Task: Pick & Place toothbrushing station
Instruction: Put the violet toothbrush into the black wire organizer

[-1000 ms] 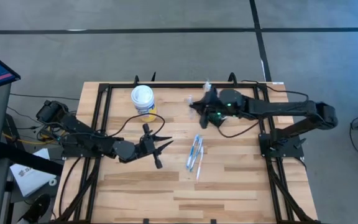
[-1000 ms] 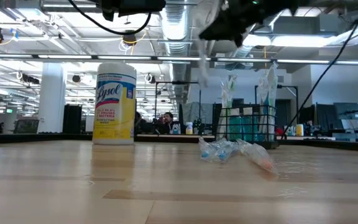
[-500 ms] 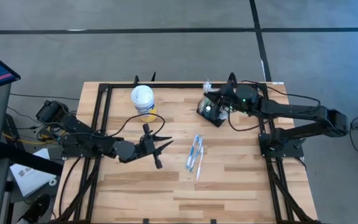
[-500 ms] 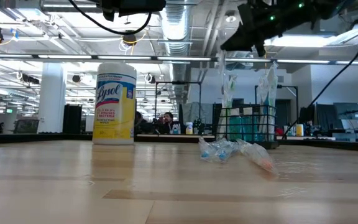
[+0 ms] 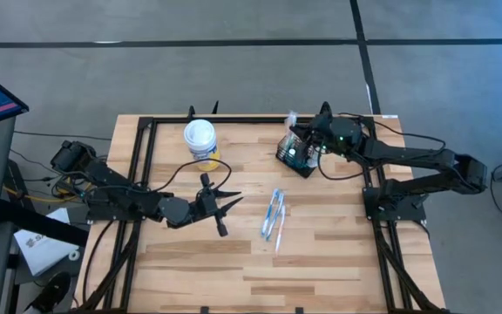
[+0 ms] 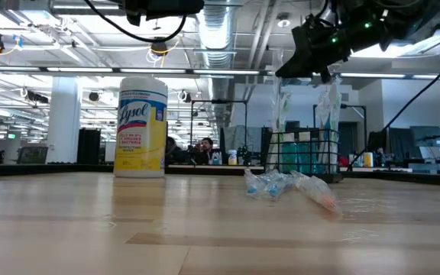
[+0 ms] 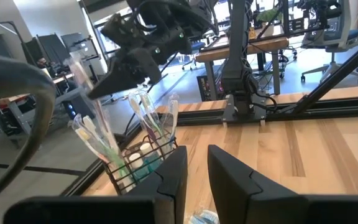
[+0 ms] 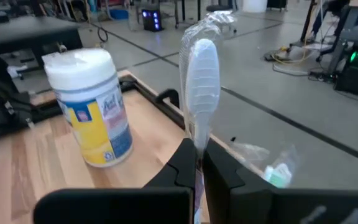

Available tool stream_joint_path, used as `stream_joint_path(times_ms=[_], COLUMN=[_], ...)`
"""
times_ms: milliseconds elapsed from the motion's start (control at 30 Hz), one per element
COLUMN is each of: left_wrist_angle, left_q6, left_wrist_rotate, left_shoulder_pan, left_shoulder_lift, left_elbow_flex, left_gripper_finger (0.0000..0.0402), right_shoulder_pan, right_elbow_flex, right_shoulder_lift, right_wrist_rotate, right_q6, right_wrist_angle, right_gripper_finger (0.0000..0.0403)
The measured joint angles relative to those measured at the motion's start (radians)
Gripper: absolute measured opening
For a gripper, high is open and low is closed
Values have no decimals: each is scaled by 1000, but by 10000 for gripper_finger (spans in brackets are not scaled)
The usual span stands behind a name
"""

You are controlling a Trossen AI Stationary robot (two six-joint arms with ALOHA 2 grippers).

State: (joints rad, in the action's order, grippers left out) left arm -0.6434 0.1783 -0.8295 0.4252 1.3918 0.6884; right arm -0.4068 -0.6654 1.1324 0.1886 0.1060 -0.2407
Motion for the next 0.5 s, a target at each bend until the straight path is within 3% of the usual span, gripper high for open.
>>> stream_joint_path(times_ms=[267, 500], left_wrist_angle=[0, 0], left_q6=[0, 0], left_wrist_rotate=[0, 1], left_shoulder_pan=[0, 0], left_shoulder_lift=[0, 0], left_elbow_flex=[0, 0], left_gripper_finger=[57, 57], right_shoulder_pan=[-17, -16], right_elbow_flex=[55, 72], right_shoulder_lift=[3, 103], right_wrist_rotate=[0, 0], right_q6=[13, 28], right_wrist_angle=[-67, -165], right_gripper_finger=[0, 2])
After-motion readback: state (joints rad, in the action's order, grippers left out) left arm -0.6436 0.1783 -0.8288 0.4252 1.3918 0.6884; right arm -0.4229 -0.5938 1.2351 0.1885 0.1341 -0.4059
